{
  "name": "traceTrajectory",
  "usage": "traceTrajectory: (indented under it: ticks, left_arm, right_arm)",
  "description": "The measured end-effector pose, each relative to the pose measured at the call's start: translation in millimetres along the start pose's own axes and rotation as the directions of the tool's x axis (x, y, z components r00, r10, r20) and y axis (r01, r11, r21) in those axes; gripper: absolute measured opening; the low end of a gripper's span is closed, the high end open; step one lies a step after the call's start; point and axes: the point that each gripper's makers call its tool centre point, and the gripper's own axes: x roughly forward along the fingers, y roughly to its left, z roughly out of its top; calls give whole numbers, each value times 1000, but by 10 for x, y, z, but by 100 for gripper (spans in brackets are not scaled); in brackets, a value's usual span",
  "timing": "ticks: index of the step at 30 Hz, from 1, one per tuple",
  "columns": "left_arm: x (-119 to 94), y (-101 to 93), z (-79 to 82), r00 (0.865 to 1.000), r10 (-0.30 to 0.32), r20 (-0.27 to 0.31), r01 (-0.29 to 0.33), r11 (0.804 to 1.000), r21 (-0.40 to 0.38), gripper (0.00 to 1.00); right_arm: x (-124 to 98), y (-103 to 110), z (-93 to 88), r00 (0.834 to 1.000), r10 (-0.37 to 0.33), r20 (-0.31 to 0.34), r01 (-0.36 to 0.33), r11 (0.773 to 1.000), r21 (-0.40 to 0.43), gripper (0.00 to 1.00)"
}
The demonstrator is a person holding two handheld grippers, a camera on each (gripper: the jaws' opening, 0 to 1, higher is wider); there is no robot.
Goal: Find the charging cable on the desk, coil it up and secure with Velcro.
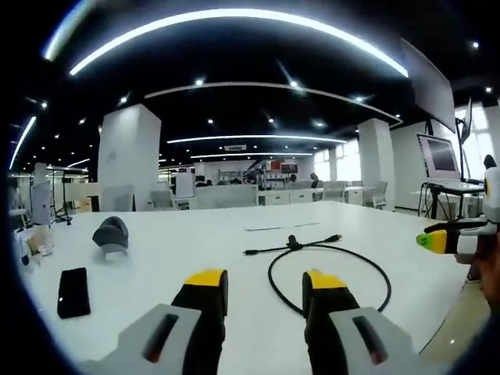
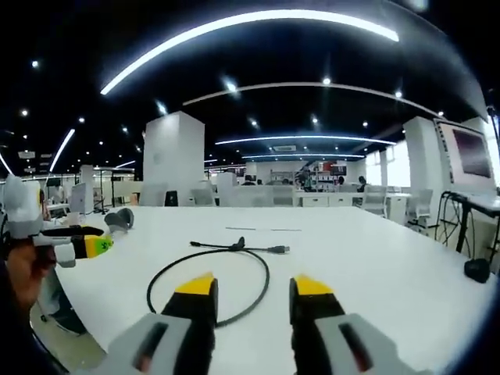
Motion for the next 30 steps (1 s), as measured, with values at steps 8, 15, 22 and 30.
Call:
traceTrajectory:
  ticks: [8,15,22,30]
  left_arm:
    - [10,-111,-23,1000,-29,-10,29,1000,1,38]
    - [-14,-149,5,999,-42,17,42,999,9,37]
    - [-42,-47,-60,1000,-19,7,19,1000,-6,37]
    - [-54,-70,-53,999,-30,10,30,1000,-6,37]
  right_arm:
    - [10,165,-76,999,35,-13,-35,999,-13,38]
    - [-8,177,-98,1000,23,-8,-23,1000,-13,40]
    - [-75,98,-112,1000,-15,1,15,999,-28,40]
    - [-104,42,-149,999,-33,12,33,999,-24,42]
